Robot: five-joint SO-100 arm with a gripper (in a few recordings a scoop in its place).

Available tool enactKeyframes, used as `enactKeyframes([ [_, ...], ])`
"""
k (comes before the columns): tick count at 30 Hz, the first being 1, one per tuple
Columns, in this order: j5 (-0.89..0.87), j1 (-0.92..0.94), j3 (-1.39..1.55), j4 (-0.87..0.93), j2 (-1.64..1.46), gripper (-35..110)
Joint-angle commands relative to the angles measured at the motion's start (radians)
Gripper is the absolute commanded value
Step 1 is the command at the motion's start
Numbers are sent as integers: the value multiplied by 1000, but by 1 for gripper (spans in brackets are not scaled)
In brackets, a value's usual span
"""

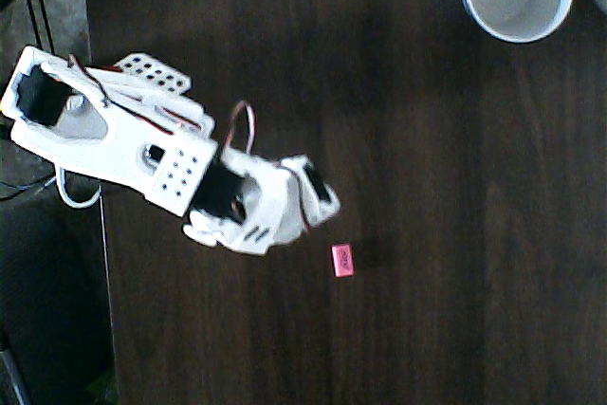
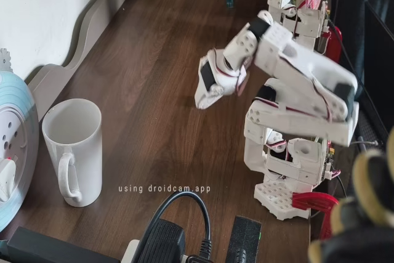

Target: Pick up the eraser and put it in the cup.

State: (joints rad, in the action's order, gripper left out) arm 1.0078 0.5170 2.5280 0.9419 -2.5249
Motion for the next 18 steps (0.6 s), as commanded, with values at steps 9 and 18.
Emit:
enactKeyframes([
  [9, 12, 120, -227, -129, 410, 23],
  [18, 48, 230, -272, -156, 517, 23],
])
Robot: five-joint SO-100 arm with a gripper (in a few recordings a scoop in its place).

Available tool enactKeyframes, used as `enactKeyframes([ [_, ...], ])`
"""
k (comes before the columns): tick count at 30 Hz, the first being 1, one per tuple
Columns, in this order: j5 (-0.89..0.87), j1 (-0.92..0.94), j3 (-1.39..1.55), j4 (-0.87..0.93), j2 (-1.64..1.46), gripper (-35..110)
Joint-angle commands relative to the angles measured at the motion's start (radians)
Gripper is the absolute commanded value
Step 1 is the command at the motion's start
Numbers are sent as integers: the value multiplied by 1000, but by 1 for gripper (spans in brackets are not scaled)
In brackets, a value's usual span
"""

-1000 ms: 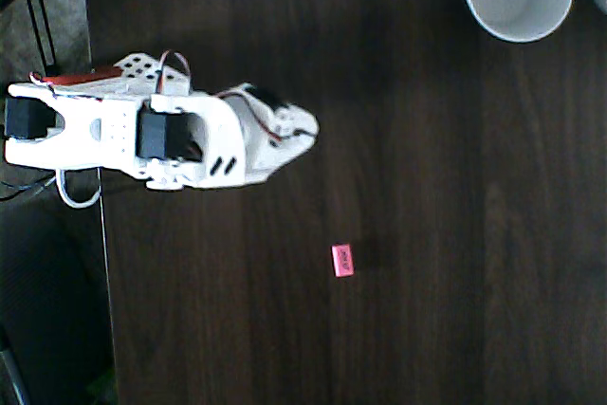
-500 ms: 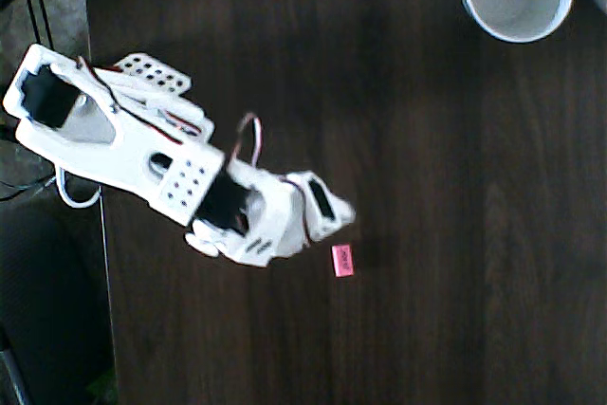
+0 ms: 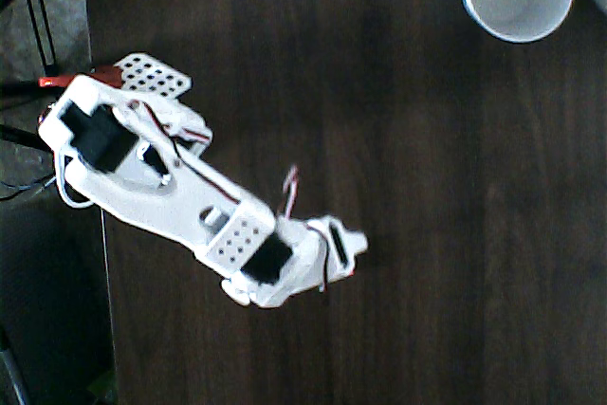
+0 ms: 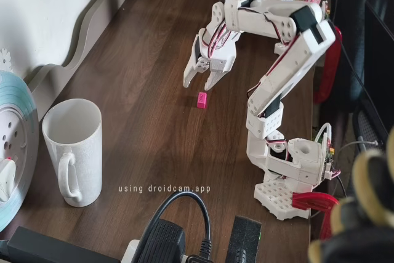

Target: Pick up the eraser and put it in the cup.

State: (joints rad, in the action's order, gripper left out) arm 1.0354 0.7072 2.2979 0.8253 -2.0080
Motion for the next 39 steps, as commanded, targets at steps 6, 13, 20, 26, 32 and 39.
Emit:
enactKeyframes([
  [6, 14, 60, -94, -31, 63, 23],
  [13, 6, 63, -137, -18, 187, 23],
  [20, -37, 57, -190, -21, 285, 22],
  [26, -78, 46, -239, -20, 360, 18],
  [32, -130, 41, -288, -9, 423, 6],
  [39, -115, 18, -301, 14, 400, 0],
])
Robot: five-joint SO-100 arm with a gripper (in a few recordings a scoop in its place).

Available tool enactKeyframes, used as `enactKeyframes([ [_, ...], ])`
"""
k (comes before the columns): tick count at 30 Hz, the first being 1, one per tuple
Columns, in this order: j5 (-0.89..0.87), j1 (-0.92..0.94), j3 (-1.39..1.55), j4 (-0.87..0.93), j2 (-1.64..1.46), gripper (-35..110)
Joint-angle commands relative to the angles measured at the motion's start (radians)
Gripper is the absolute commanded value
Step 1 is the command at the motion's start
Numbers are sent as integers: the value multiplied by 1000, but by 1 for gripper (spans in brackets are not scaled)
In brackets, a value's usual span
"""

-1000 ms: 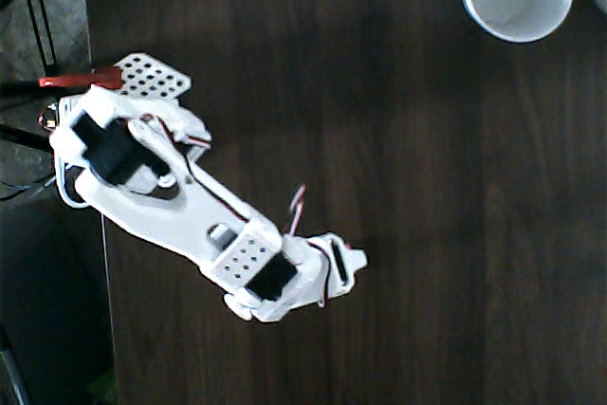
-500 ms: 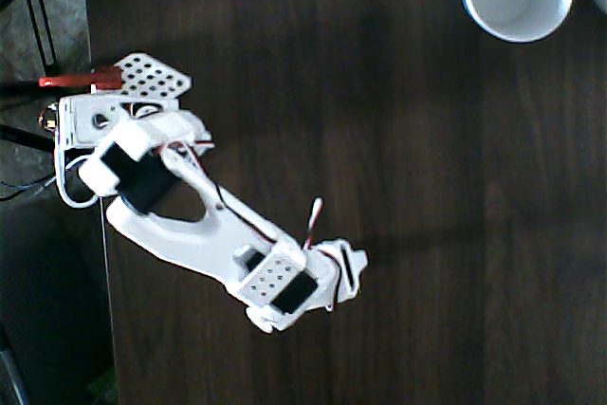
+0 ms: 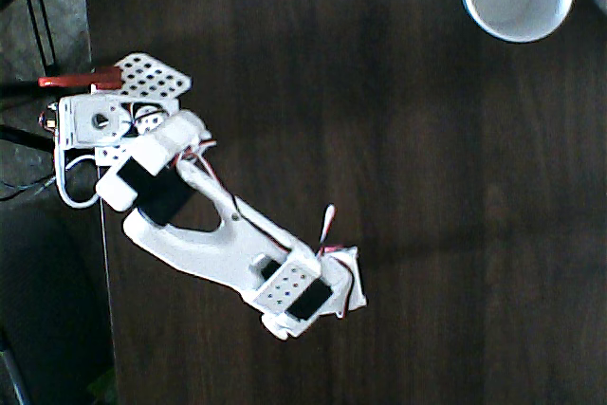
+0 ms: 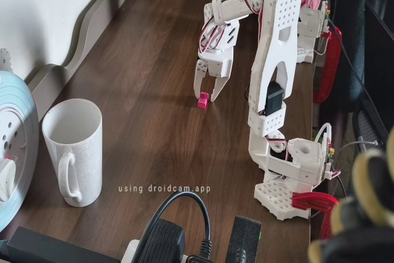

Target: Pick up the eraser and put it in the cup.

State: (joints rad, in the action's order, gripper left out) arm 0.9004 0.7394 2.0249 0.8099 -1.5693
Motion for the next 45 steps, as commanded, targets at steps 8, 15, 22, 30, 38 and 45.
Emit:
enactKeyframes([
  [8, -14, -193, -23, 199, -379, 0],
  [15, 2, -520, -23, 339, -792, 0],
  [22, 43, -873, -26, 321, -1025, 0],
  [30, 163, -1057, -84, 20, -854, 0],
  [38, 204, -1094, -314, -15, -571, 0],
  [45, 178, -1012, -456, -14, -314, 0],
])
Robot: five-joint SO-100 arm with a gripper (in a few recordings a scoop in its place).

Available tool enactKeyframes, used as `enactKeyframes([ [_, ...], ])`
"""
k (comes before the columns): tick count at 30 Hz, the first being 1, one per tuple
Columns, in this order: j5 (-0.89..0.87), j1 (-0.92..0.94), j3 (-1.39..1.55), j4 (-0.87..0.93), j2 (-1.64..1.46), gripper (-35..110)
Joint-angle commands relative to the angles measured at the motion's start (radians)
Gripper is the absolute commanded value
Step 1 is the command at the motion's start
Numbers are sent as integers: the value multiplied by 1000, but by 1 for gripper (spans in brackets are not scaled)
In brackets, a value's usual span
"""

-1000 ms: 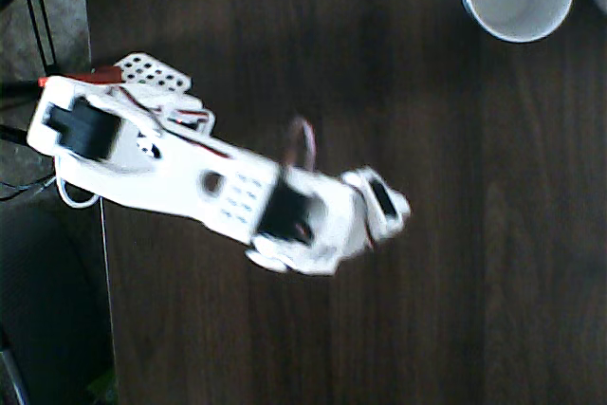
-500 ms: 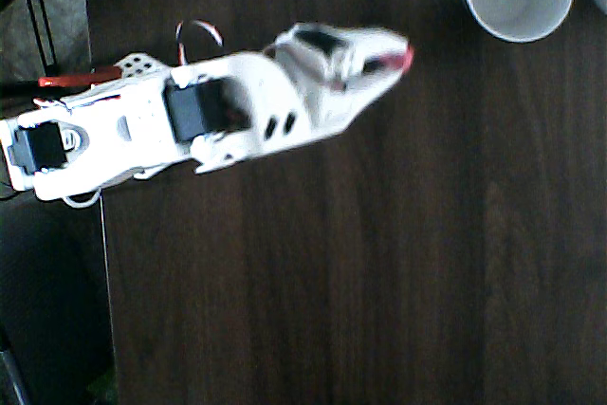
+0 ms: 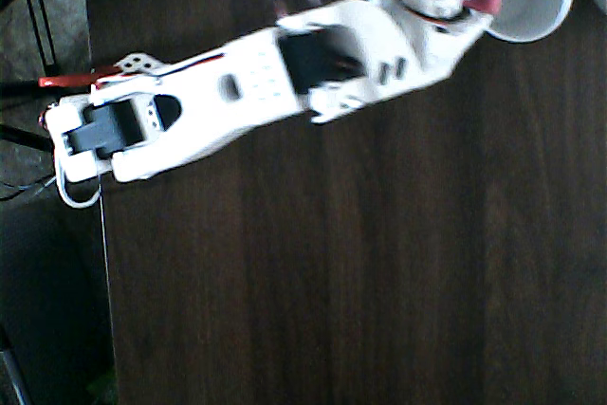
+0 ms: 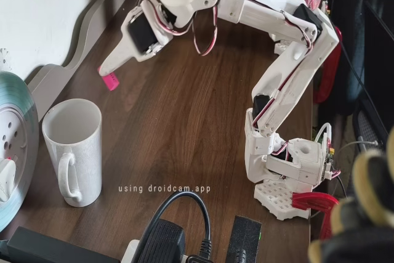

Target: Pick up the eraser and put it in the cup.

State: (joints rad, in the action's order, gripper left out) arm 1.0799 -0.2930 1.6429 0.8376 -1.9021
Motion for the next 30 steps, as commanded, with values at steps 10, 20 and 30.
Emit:
enactKeyframes([
  [10, -6, 54, -242, 5, 233, 0],
  [20, -9, -61, -318, 0, 367, 0],
  [30, -49, -69, -376, -15, 446, 6],
])
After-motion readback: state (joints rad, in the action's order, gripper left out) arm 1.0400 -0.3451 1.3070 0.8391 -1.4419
